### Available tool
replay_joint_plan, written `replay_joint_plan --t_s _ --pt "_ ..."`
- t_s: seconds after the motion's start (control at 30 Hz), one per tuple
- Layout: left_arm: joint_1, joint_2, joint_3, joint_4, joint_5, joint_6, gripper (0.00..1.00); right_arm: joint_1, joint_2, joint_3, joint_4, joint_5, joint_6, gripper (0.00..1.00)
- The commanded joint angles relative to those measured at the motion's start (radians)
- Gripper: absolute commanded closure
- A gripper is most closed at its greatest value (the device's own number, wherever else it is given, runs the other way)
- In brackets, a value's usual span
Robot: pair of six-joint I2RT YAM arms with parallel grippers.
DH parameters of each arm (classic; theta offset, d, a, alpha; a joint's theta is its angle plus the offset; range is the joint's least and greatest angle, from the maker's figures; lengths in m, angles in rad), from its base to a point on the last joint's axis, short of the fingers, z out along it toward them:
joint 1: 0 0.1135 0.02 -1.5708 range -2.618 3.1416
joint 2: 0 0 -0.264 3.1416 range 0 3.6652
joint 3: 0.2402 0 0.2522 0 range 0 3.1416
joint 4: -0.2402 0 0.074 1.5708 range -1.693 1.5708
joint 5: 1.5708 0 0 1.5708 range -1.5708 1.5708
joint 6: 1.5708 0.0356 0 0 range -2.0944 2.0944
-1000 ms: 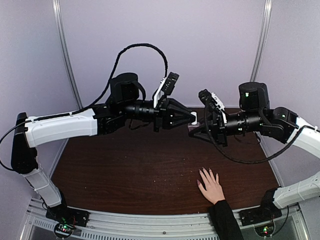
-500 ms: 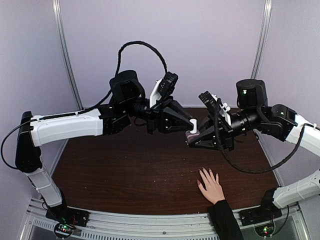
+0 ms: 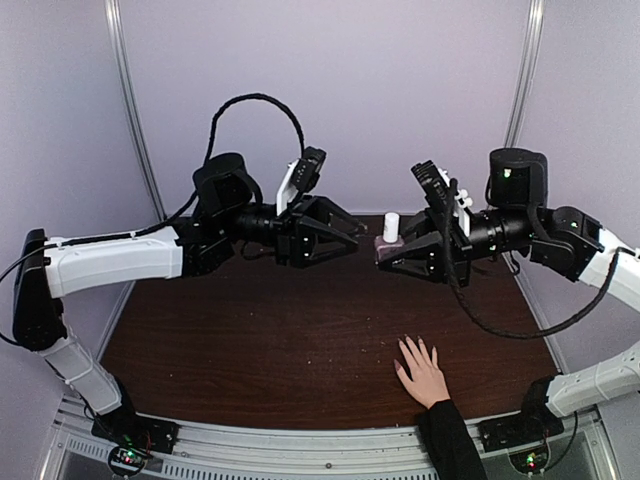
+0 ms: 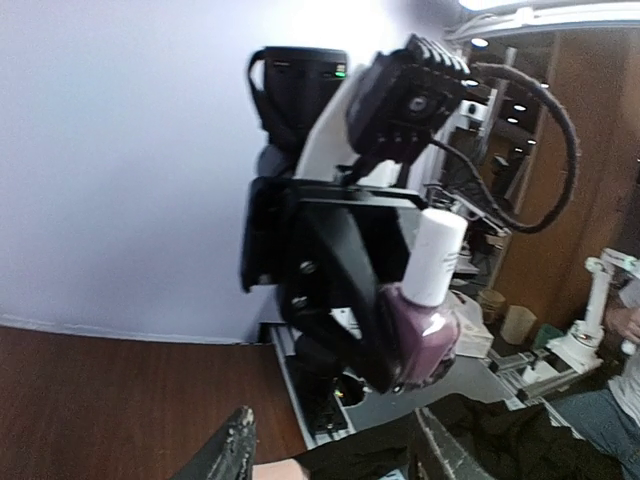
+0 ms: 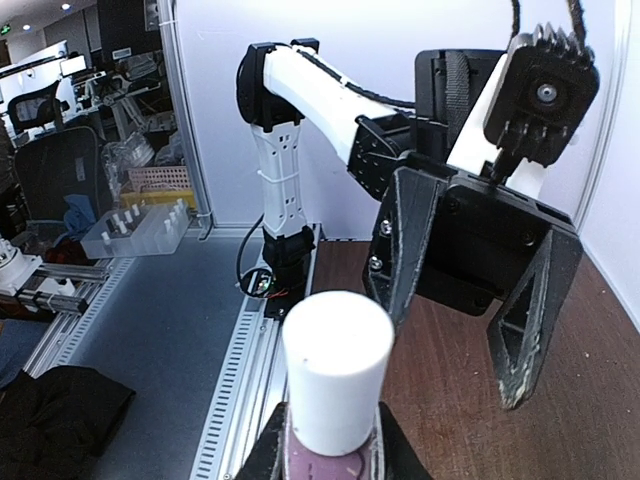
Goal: Paint the nails
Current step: Screw the nail polish bottle cap onto the nail polish bottle.
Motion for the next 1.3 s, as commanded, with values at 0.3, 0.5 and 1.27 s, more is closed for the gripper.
replay_joint_plan --t_s 0.3,0.5,1.27 --pt "-0.008 -0.202 -0.039 -0.327 -0.597 0.168 0.47 -0.007 -0.020 -0.035 0.016 0.501 0.058 1.00" --pt "-0.083 -0.144 0.056 -0.425 -0.749 0.223 0.48 -0.004 0.023 -0.022 0.008 0.613 0.110 1.00" --pt "-0.166 0.032 0.252 -0.469 -0.943 0.210 0.66 0.040 0.076 -0.015 -0.003 0.734 0.135 1.00"
